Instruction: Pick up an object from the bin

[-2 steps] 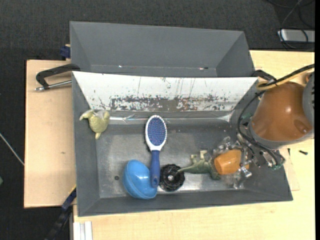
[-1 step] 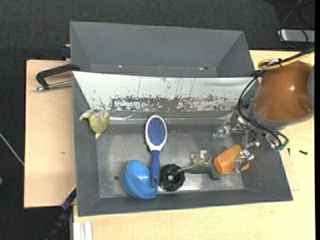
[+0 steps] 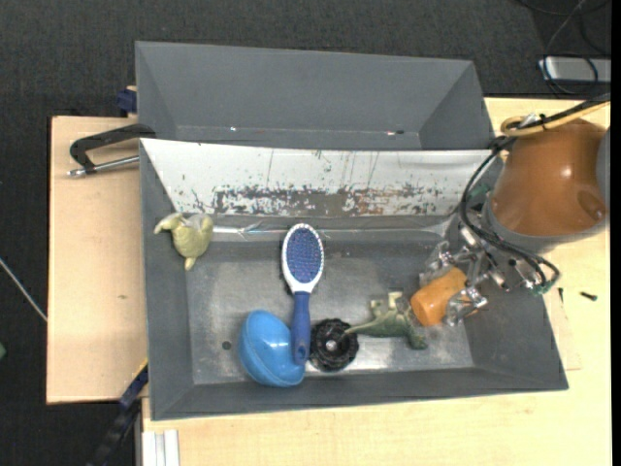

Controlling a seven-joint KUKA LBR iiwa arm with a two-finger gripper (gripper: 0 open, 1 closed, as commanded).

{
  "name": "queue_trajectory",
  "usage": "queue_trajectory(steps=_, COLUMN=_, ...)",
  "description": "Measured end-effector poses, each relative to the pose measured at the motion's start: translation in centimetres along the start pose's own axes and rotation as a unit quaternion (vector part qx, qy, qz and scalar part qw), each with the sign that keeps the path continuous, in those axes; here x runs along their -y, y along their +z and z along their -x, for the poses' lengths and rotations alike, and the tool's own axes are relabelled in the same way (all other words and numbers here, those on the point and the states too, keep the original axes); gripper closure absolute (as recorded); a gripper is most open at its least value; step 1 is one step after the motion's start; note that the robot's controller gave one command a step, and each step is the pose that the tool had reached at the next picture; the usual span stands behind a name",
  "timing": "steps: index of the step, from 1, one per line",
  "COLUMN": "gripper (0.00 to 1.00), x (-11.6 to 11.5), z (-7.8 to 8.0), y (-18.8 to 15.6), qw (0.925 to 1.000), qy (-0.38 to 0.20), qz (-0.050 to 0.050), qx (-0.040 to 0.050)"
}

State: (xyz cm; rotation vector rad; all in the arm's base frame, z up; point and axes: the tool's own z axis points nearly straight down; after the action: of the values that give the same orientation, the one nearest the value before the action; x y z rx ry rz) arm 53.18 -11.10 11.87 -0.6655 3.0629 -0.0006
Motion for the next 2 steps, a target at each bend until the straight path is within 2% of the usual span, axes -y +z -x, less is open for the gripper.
queue_trajectory(steps=1, gripper=1.0, x=0.47, z=0.91, y=-9.0, qw=1.0, qy=-0.004, qz=-0.003, qx=0.0032)
queue_trajectory(steps=2, gripper=0.0, x=0.37, z=0.73, y=-8.49, qw=1.0, qy=-0.004, qz=0.0, qx=-0.0009)
